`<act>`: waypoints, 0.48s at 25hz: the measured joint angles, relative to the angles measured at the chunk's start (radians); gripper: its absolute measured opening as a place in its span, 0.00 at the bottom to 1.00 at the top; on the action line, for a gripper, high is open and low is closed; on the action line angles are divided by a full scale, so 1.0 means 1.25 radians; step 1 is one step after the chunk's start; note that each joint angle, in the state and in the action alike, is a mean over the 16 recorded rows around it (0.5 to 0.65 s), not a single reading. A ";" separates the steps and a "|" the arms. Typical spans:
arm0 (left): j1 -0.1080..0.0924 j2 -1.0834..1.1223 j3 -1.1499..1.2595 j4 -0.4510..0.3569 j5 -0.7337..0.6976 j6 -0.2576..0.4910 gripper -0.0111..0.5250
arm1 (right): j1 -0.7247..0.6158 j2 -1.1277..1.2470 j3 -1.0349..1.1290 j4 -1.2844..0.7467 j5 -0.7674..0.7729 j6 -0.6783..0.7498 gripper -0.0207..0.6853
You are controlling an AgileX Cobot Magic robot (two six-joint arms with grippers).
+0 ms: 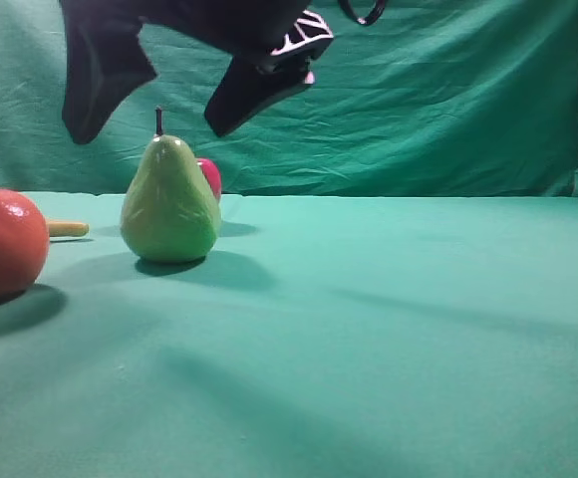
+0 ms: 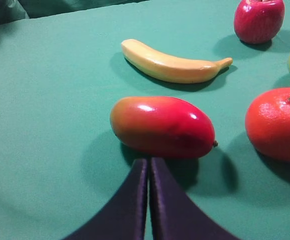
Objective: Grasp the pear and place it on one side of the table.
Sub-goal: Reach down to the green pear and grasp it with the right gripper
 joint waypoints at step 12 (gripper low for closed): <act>0.000 0.000 0.000 0.000 0.000 0.000 0.02 | -0.032 0.055 -0.048 0.003 0.036 0.000 0.72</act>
